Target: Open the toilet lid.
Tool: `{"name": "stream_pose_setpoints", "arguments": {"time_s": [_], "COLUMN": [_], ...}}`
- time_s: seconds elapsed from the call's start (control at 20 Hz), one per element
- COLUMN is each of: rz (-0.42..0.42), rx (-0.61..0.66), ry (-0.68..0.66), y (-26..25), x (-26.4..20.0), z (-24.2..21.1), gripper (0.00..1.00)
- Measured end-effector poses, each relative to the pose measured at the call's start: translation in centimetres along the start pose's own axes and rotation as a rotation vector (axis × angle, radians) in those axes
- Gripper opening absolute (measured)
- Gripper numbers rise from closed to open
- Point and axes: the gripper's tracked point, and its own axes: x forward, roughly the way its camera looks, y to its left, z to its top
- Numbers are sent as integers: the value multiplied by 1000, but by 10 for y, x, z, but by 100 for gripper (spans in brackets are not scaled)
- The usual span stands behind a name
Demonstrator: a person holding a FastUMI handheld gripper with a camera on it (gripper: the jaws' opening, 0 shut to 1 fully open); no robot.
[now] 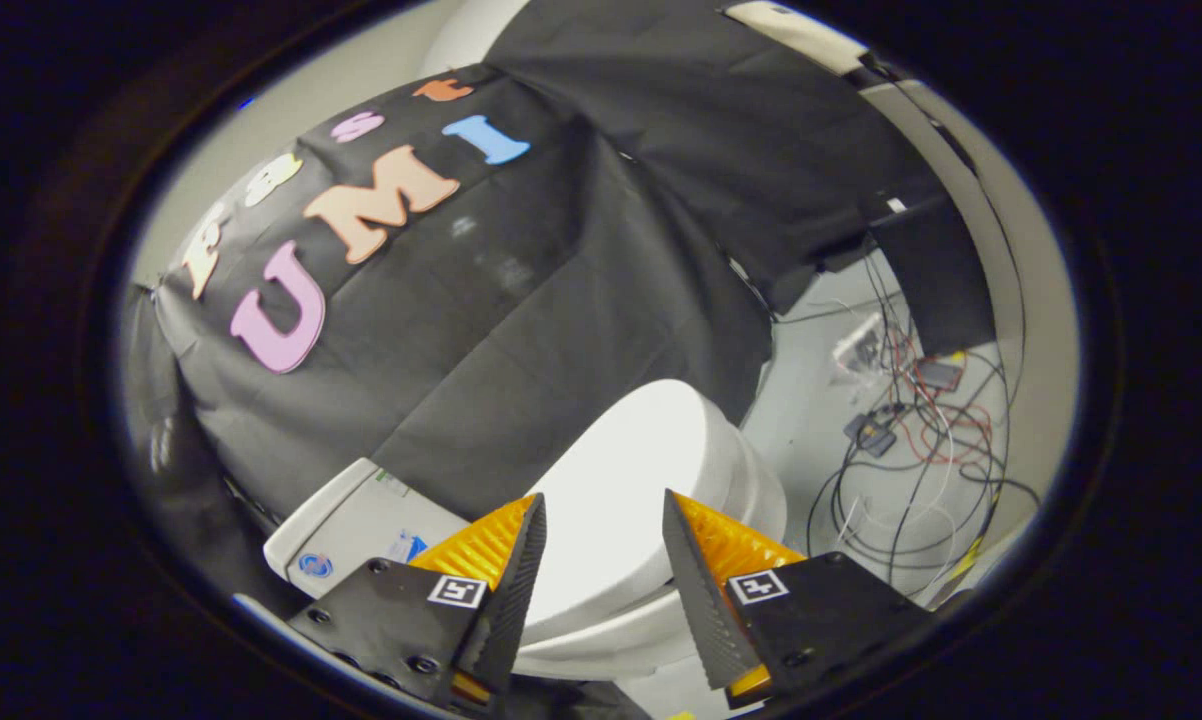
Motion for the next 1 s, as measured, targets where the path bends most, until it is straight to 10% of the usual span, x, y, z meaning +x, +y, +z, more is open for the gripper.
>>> {"name": "stream_pose_setpoints", "arguments": {"time_s": [1.0], "rz": [-106], "rx": [437], "ry": [101], "y": [-49], "x": [17], "z": [-77], "gripper": [73]}}
